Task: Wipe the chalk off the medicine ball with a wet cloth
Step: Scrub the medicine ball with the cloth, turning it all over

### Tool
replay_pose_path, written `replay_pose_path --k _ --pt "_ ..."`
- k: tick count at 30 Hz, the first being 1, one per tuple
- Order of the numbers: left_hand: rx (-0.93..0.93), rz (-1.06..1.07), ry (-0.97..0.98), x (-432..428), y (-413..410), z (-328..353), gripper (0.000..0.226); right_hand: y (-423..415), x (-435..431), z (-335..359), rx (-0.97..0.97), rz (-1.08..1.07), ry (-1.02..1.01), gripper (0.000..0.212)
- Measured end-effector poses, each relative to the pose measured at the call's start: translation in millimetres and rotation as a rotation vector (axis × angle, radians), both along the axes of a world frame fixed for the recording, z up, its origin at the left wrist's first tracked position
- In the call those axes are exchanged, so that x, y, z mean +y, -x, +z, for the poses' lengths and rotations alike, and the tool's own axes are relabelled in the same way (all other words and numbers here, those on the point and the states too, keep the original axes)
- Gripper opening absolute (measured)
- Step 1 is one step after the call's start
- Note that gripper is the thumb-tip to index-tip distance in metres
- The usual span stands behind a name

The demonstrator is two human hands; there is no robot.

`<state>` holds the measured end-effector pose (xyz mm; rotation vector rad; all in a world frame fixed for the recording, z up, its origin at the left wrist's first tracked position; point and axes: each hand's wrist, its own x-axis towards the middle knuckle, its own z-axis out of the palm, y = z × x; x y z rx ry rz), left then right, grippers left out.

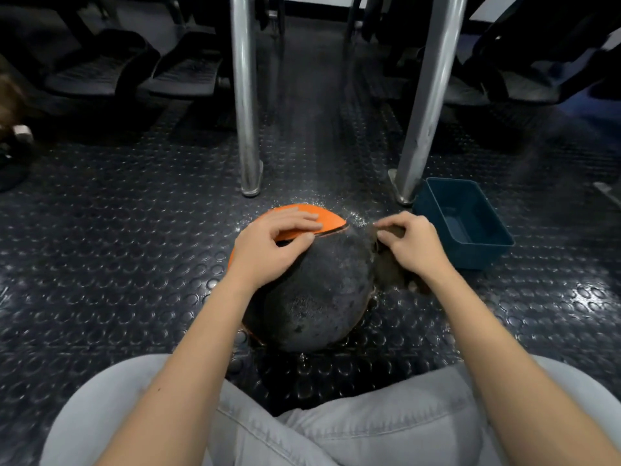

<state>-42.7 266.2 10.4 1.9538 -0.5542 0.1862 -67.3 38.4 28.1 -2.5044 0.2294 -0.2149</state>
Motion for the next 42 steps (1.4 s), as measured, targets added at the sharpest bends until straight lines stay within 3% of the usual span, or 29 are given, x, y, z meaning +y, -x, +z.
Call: replay_pose_path --k 2,5,9,12,17,20,23,24,26,29,32,35,37,40,42 --pt "0.094 -0.025 0.134 3.3 -1.4 -1.0 0.016 1.6 13.6 12.3 -0.172 0.117 -0.154 0.017" --pt "0.157 0.01 0.213 4.4 -0.5 3.8 0.021 9.6 39.1 15.2 -0.17 0.297 -0.233 0.021" --pt "-0.109 0.331 -0.128 0.5 -1.7 6.4 0.029 14.3 39.6 6.2 -0.167 0.264 -0.198 0.014" --pt "0.035 0.403 -0.221 -17.5 6.4 13.5 0.022 13.2 39.7 8.8 -0.171 0.259 -0.191 0.013" --pt "0.06 0.551 -0.239 -35.3 21.6 5.9 0.028 18.8 37.7 12.0 -0.154 0.373 -0.251 0.015" --pt "0.076 0.511 -0.246 -31.4 17.9 7.8 0.029 4.9 18.4 -6.6 -0.145 0.228 -0.259 0.021" --pt "0.095 0.48 -0.28 -29.2 12.5 12.7 0.03 -3.2 0.4 -27.8 0.034 -0.002 -0.092 0.02" --pt "0.108 0.481 -0.276 -27.0 10.6 13.7 0.029 -4.2 -1.7 -27.4 0.013 -0.021 -0.086 0.019" --pt "0.116 0.471 -0.276 -21.1 6.5 13.9 0.028 -2.6 1.2 -11.7 -0.158 0.003 -0.182 0.019" --pt "0.105 0.42 -0.3 -11.5 3.6 14.0 0.026 10.9 19.3 14.6 -0.3 0.241 -0.272 0.019" --pt "0.105 0.353 -0.288 -6.3 -0.8 14.7 0.024 14.5 24.0 -6.0 -0.166 0.285 -0.23 0.021" --pt "0.096 0.311 -0.313 -5.4 -0.9 15.9 0.024 8.6 5.3 -18.1 0.029 0.052 0.12 0.018" --pt "0.088 0.292 -0.34 -7.8 -0.5 18.0 0.024 8.2 2.2 -11.7 -0.015 -0.04 0.049 0.017" --pt "0.064 0.261 -0.363 -12.6 -0.3 16.0 0.024 16.8 29.6 6.7 -0.305 0.184 -0.151 0.017" --pt "0.038 0.245 -0.398 -17.7 -2.3 15.4 0.024 22.6 39.3 3.7 -0.345 0.351 -0.169 0.017"
